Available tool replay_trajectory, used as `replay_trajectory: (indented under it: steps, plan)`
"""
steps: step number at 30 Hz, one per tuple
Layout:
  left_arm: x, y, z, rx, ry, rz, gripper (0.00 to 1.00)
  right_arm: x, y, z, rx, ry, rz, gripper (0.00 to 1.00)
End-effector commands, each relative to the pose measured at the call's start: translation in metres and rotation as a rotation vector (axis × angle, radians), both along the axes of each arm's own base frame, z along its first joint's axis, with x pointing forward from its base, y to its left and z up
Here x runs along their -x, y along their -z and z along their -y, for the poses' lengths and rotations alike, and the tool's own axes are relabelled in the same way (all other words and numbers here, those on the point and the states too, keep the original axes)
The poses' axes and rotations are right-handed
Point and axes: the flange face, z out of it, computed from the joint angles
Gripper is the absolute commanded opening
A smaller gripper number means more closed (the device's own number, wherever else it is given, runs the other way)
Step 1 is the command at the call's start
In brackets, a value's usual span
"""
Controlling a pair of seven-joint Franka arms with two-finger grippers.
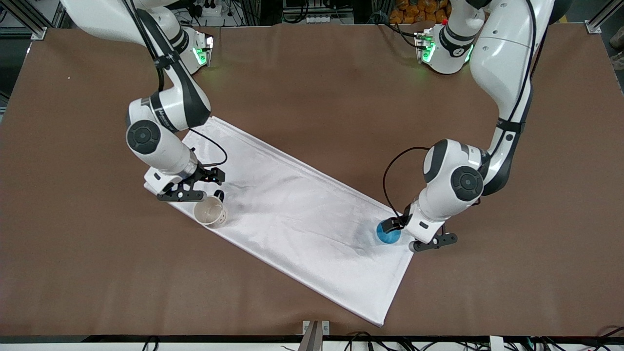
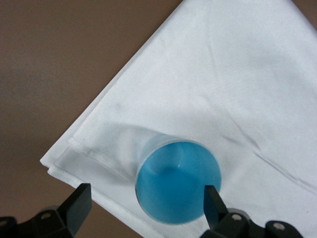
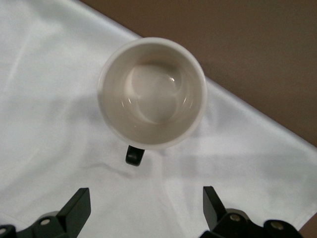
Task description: Place blue cup into white mug on table
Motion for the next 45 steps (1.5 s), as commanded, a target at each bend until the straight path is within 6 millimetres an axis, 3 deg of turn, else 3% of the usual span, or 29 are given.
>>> replay_trajectory:
  steps: [1, 8, 9, 14, 18, 26, 32, 38, 42, 45]
  plan:
    - [-0.008, 0.000, -0.005, 0.012, -0.017, 0.007, 1.00, 0.003, 0.013, -0.006, 0.034, -0.013, 0.015, 1.00]
    - [-0.010, 0.013, -0.005, 0.014, -0.027, 0.026, 1.00, 0.003, 0.038, -0.005, 0.038, -0.027, 0.027, 0.94]
    - [-0.010, 0.016, -0.005, 0.014, -0.031, 0.022, 0.95, 0.003, 0.041, -0.006, 0.040, -0.032, 0.031, 0.91]
    - [-0.008, 0.023, -0.002, 0.012, -0.030, 0.011, 0.42, -0.001, 0.051, -0.005, 0.034, -0.034, 0.049, 0.77]
    - [-0.005, 0.028, 0.001, 0.007, -0.023, 0.007, 0.02, -0.003, 0.055, -0.002, 0.042, -0.042, 0.059, 0.55]
    - [-0.007, 0.026, -0.003, -0.004, -0.002, 0.015, 0.00, -0.006, 0.056, -0.001, 0.057, -0.069, 0.077, 0.00]
    - [-0.010, 0.011, -0.014, -0.005, -0.004, 0.029, 0.00, -0.008, 0.032, -0.011, 0.059, -0.054, 0.090, 0.00]
    - [0.000, -0.030, -0.027, -0.095, 0.079, -0.025, 0.00, -0.008, -0.011, -0.072, 0.061, -0.002, 0.059, 0.00]
    - [0.010, -0.053, -0.045, -0.131, 0.128, -0.086, 0.00, 0.005, -0.043, -0.136, 0.044, 0.044, 0.055, 0.00]
    - [0.025, -0.060, -0.052, -0.143, 0.162, -0.100, 0.00, 0.024, -0.058, -0.184, 0.022, 0.067, 0.061, 0.00]
